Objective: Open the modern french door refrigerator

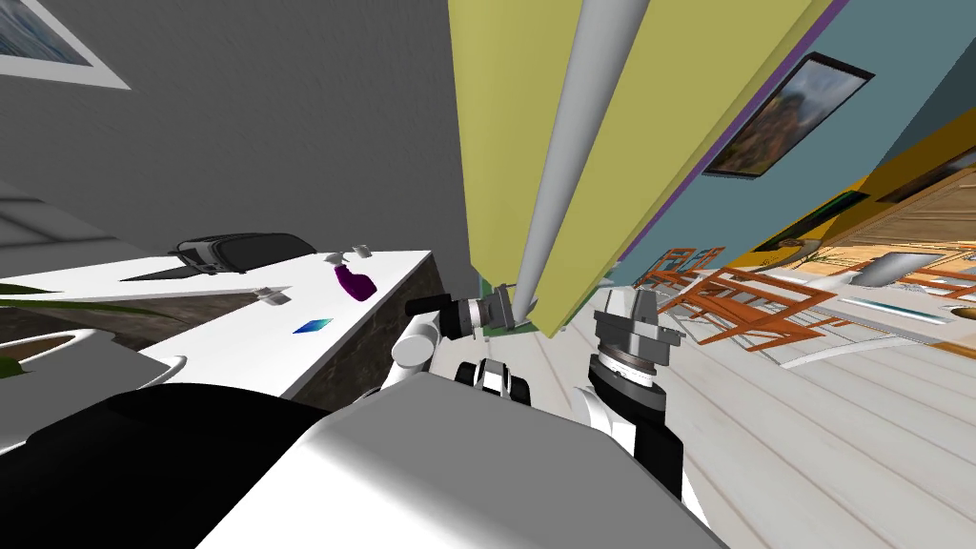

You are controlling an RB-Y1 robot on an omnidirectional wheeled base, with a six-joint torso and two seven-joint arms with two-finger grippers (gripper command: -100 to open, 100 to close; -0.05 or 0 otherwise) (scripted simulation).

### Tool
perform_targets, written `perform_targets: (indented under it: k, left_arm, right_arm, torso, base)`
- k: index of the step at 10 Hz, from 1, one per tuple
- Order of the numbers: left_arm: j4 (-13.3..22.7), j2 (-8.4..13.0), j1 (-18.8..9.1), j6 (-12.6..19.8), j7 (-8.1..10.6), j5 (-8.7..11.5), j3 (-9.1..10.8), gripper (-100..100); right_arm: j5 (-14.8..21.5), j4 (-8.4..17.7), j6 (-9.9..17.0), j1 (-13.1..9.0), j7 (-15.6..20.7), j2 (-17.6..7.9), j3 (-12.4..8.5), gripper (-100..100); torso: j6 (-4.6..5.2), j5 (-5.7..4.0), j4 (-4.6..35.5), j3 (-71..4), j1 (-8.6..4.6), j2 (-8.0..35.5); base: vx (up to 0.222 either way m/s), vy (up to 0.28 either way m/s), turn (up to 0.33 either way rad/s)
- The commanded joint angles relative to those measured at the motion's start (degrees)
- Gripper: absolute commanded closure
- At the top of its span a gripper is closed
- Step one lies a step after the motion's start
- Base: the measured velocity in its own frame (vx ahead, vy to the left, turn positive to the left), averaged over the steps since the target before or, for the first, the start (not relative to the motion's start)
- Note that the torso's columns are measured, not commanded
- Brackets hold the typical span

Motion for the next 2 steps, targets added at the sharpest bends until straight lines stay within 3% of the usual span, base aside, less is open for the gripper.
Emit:
perform_targets:
  k: [1, 2]
  left_arm:
    - [0.01, 0.01, 0.01, 0.01, 0.00, 0.00, 0.00, 0]
    - [0.01, 0.01, 0.01, 0.01, 0.00, 0.00, 0.00, 0]
  right_arm:
    - [0.00, 0.00, 0.00, 0.00, 0.00, 0.00, 0.00, 0]
    - [0.00, 0.00, 0.00, 0.00, 0.00, 0.00, 0.00, 0]
  torso:
    - [0.00, 0.00, -0.02, 0.01, 0.00, -0.01]
    - [0.00, 0.00, -0.03, 0.02, 0.00, -0.01]
  base:
    - [0.000, 0.000, 0.000]
    - [0.000, 0.000, 0.000]
